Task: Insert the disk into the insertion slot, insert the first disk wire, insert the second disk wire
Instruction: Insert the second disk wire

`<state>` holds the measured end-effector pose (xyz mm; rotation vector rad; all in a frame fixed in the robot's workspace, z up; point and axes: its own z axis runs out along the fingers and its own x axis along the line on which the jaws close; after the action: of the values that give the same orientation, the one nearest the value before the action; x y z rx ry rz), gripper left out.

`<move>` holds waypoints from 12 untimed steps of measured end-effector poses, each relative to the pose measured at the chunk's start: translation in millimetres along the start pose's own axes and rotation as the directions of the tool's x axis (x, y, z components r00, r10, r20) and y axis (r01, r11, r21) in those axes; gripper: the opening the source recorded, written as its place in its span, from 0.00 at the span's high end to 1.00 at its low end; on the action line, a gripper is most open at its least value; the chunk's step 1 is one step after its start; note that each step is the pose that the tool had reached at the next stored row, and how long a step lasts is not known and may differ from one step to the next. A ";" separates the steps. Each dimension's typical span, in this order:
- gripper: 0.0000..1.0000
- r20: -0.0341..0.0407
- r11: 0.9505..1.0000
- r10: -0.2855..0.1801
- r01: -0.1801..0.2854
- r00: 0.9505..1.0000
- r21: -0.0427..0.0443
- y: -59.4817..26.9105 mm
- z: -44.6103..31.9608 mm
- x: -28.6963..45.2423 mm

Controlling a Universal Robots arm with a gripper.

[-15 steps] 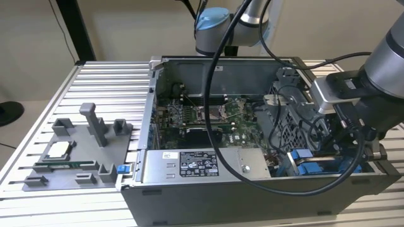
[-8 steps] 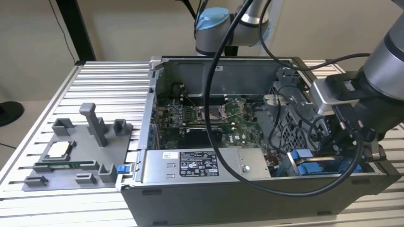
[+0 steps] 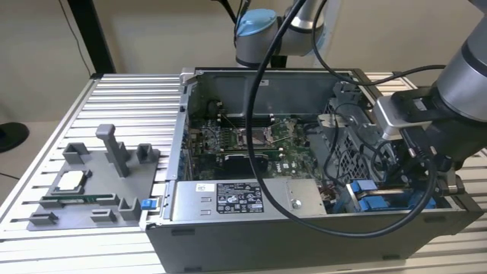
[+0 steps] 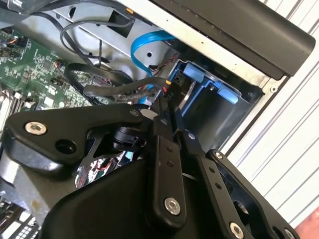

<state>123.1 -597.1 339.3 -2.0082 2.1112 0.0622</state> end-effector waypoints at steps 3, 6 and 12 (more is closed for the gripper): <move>1.00 0.000 1.000 0.000 0.000 1.000 0.001 0.1 0.4 -0.1; 1.00 0.000 1.000 -0.001 0.001 1.000 0.004 0.2 1.3 -0.1; 1.00 0.000 1.000 -0.001 0.001 1.000 0.004 0.2 1.4 -0.3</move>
<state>123.1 -596.5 337.9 -2.0067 2.1087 0.0581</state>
